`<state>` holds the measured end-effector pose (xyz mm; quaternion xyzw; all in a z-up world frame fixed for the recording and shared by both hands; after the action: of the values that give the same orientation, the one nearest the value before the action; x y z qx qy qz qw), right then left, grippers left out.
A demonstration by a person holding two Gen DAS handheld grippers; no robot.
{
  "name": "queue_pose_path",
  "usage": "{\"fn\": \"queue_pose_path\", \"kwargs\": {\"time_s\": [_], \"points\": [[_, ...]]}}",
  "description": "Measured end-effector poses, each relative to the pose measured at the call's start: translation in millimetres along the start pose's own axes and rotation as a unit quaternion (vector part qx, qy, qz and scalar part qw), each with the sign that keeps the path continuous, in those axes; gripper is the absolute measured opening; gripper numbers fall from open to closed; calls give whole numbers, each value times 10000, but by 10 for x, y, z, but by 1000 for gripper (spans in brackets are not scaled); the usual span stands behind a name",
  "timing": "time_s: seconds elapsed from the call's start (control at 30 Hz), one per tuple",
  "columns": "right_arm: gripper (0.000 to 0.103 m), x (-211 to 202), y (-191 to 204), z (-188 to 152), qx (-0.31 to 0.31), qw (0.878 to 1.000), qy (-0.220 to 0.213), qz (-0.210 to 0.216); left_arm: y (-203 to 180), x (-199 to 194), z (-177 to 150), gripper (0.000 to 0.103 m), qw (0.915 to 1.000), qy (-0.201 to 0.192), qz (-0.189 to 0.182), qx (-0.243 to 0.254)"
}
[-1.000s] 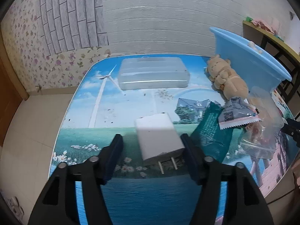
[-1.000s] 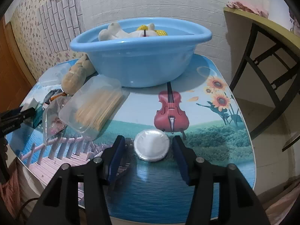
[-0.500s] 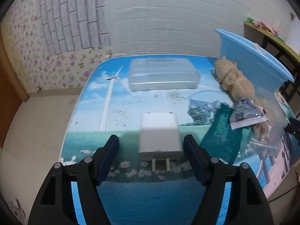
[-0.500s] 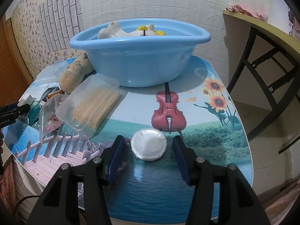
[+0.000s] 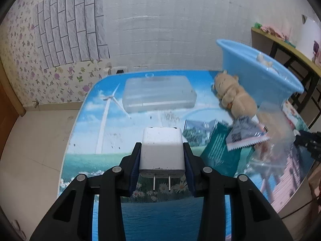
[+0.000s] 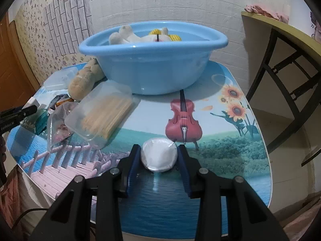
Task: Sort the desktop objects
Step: 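Lift the plug with left gripper while right gripper lifts the lid toward the basin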
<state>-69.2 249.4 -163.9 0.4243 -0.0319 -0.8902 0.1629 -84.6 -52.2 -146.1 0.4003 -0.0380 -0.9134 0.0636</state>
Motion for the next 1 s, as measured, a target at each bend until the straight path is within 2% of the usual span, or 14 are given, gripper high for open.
{"fn": "queue_pose_path", "kwargs": {"time_s": [0.23, 0.47, 0.67, 1.0], "points": [[37, -349, 188, 287, -101, 9987, -440, 220, -86, -265, 290, 38, 9998, -93, -145, -80], [36, -596, 333, 755, -230, 9935, -967, 560, -368, -563, 725, 38, 9978, -472, -471, 9], [37, -498, 288, 1037, -231, 9911, -1126, 674, -755, -629, 1020, 38, 9951, -720, -652, 174], [37, -168, 63, 1241, -165, 9915, -1042, 757, -1402, -404, 1266, 38, 9918, -603, -982, 559]]}}
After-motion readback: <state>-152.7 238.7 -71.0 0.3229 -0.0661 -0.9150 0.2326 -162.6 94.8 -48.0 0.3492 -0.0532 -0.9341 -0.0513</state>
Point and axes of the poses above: each gripper's, at about its wrist camera, not at the fingertips, and x roughly the way its jaws point, y to its left, z to its top, the point moved 9 cm from there along x, roughly the way its jaws point, and after that the axes turned 12 degrees about z, right-handed, at the moved point
